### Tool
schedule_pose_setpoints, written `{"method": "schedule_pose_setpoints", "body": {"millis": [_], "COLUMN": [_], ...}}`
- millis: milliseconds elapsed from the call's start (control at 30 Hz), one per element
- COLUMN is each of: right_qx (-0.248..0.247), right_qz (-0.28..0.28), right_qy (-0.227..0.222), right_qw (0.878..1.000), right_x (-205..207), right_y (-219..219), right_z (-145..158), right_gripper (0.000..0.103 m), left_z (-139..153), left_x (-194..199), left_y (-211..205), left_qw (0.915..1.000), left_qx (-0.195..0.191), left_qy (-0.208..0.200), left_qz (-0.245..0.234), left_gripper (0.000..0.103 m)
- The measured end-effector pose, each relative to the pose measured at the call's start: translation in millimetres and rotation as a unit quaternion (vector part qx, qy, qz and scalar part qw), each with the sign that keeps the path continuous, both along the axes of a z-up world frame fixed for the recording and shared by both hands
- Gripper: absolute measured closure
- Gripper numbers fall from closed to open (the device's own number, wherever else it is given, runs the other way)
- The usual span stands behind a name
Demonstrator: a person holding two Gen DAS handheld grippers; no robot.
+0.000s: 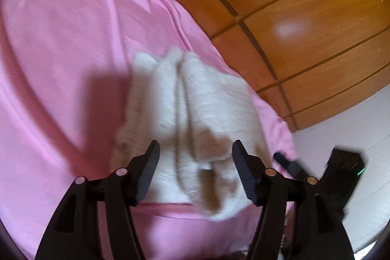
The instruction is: Fold small clothes
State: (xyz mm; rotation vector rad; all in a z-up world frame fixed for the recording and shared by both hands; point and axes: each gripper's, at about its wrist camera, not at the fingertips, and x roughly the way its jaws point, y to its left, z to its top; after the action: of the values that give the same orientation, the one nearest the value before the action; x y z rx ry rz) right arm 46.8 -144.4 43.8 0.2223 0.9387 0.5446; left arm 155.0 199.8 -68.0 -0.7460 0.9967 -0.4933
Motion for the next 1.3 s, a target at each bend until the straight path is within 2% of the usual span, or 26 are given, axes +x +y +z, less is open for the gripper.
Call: {"method": "schedule_pose_setpoints", "body": {"millis": [100,233,267,333,367,400,433,500,600,633,700,767,867,900,933,967,1033,1067,1133,1200,1233,1300], "right_qx": [-0.028,-0.040,-0.043,-0.052,-0.047,-0.043,-0.037,-0.039,-0.077,-0.082,-0.078,-0.091,-0.088,-0.097,-0.109,-0.126,-0.167,-0.185,-0.188,-0.213,-0.222,-0.219], "right_qz": [-0.040,-0.072,-0.073,-0.065,-0.065,-0.065,-0.065,-0.048,-0.016,-0.017,-0.017,-0.022,-0.051,-0.076,-0.085,-0.079,-0.059,-0.049,-0.038,-0.035,-0.030,-0.013], "right_qy": [0.012,0.020,0.016,0.003,0.003,0.004,0.002,0.004,0.011,0.016,0.032,0.037,0.020,0.008,0.001,-0.003,-0.031,-0.047,-0.041,-0.041,-0.043,-0.044], "right_qw": [0.999,0.996,0.996,0.997,0.997,0.997,0.997,0.998,0.997,0.996,0.996,0.995,0.995,0.992,0.990,0.989,0.984,0.980,0.981,0.976,0.974,0.975], "right_x": [-17.3,-29.4,-29.4,-27.3,-24.3,-22.9,-22.3,-24.9,-39.5,-41.9,-43.7,-39.4,-27.1,-20.4,-18.6,-17.4,-25.9,-33.8,-39.2,-40.6,-41.3,-42.0], "right_y": [-34.1,-55.5,-54.4,-47.1,-44.0,-44.5,-46.0,-44.7,-42.0,-41.8,-33.4,-19.3,-0.2,6.3,9.0,14.5,28.2,33.4,36.2,38.1,38.6,37.7], "right_z": [-13.9,-29.5,-29.8,-27.8,-26.7,-25.4,-22.9,-21.0,-27.9,-33.4,-47.6,-56.7,-58.8,-57.6,-56.6,-56.9,-56.5,-56.9,-63.7,-74.9,-79.6,-80.0], "right_gripper": [0.048,0.048,0.048,0.048,0.048,0.048,0.048,0.048,0.045,0.031,0.023,0.023,0.021,0.022,0.045,0.064,0.082,0.083,0.085,0.085,0.085,0.082], "left_z": [-4.7,-17.9,-20.6,-21.7,-18.5,-15.5,-10.3,1.3,22.6,31.2,44.1,58.2,78.5,84.8,92.3,97.8,99.8,96.4,76.7,45.2,20.4,-7.2], "left_x": [15.6,34.9,38.4,43.3,44.2,44.9,46.6,50.5,55.1,57.2,60.6,60.7,62.0,61.7,61.4,60.4,57.7,57.1,52.4,51.6,48.0,43.7], "left_y": [-19.6,-47.9,-52.8,-66.8,-73.1,-76.5,-77.2,-71.0,-62.7,-62.1,-62.7,-63.3,-65.1,-63.1,-59.4,-55.2,-41.9,-37.7,-28.4,-25.7,-23.1,-19.8], "left_qw": [0.9991,0.9967,0.9960,0.9944,0.9943,0.9942,0.9945,0.9959,0.9968,0.9970,0.9967,0.9964,0.9956,0.9954,0.9954,0.9951,0.9950,0.9950,0.9931,0.9918,0.9891,0.9873], "left_qx": [-0.012,0.002,0.002,0.010,0.023,0.031,0.039,0.030,0.013,0.013,0.019,0.019,0.026,0.029,0.033,0.040,0.047,0.054,0.093,0.118,0.140,0.151], "left_qy": [0.021,0.050,0.057,0.064,0.056,0.049,0.041,0.032,0.019,0.013,0.005,-0.006,-0.027,-0.033,-0.041,-0.051,-0.061,-0.061,-0.050,-0.014,0.008,0.031], "left_qz": [-0.036,-0.063,-0.068,-0.084,-0.088,-0.090,-0.089,-0.079,-0.077,-0.075,-0.078,-0.082,-0.086,-0.085,-0.080,-0.075,-0.063,-0.058,-0.050,-0.047,-0.043,-0.037], "left_gripper": [0.030,0.031,0.034,0.058,0.062,0.077,0.083,0.085,0.085,0.085,0.085,0.086,0.086,0.087,0.087,0.087,0.087,0.087,0.087,0.087,0.087,0.087]}}
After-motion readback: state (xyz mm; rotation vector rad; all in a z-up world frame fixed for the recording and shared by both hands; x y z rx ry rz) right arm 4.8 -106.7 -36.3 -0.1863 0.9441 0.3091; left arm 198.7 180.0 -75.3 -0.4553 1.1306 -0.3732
